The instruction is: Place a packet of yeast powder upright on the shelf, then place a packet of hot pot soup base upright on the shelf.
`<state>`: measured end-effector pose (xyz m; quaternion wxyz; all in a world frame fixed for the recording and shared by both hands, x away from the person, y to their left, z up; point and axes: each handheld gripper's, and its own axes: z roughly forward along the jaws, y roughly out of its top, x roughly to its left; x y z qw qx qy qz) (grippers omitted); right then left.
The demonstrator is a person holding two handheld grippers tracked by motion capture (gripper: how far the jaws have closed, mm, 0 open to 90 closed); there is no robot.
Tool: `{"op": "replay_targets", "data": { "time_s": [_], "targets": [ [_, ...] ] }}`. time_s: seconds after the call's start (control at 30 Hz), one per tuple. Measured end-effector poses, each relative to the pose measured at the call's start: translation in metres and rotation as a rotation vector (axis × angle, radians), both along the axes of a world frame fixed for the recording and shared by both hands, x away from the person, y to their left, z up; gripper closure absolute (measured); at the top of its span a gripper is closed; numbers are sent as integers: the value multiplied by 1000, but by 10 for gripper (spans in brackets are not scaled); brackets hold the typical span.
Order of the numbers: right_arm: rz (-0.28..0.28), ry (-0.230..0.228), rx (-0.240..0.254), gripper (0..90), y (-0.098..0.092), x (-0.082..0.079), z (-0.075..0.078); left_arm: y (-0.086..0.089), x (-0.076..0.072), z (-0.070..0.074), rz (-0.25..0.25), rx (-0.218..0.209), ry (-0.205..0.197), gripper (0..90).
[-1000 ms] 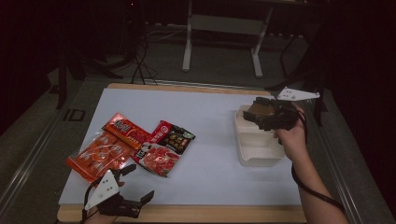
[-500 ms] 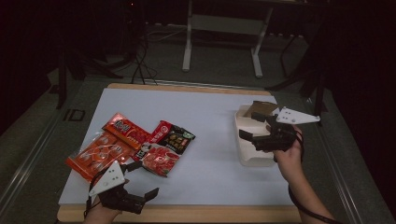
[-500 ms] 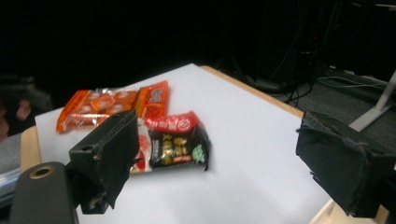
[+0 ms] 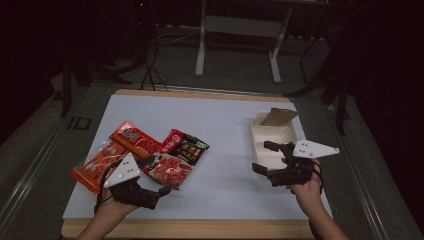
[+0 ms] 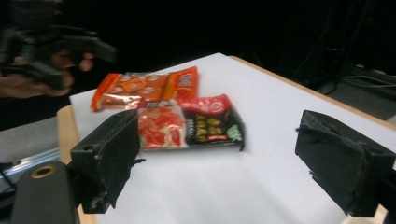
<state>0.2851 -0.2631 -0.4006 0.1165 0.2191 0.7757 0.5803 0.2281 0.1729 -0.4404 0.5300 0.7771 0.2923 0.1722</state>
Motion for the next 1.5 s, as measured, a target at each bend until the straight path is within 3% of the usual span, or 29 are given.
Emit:
{"op": "replay_targets", "data": {
  "time_s": [0.13, 0.33, 0.4, 0.6, 0.8, 0.93, 1.07, 1.17, 1.23, 1.3, 1.47, 1.5],
  "targets": [
    [2, 10, 45, 130, -2, -7, -3, -1, 12, -5, 3, 7, 27, 9],
    [-23, -33, 37, 126, 1, -11, -3, -2, 38, -10, 37, 43, 42, 9],
    [-15, -34, 63, 120, 2, -11, -3, -2, 42, -11, 33, 40, 47, 9],
    [-18, -59, 37, 114, 7, -14, -3, 1, 68, -13, 67, 37, 67, 16],
    [3, -57, 28, 114, 11, -15, -4, -3, 88, -14, 90, 78, 56, 17],
    [8, -51, 21, 117, 13, -16, -6, -3, 107, -17, 104, 74, 90, 17],
    [12, -56, 23, 130, 13, -17, -5, -2, 118, -19, 122, 86, 97, 17],
    [16, -59, 29, 130, 14, -18, -4, -3, 133, -23, 139, 113, 119, 17],
    [15, -64, 24, 130, 14, -18, -4, -3, 133, -23, 139, 113, 119, 17],
    [17, -66, 27, 131, 14, -18, -4, -2, 149, -29, 155, 115, 158, 19],
    [21, -54, 36, 132, 13, -17, -5, -1, 161, -36, 196, 145, 171, 96],
    [23, -56, 36, 133, 13, -17, -5, 1, 167, -41, 208, 142, 188, 130]
  ]
}}
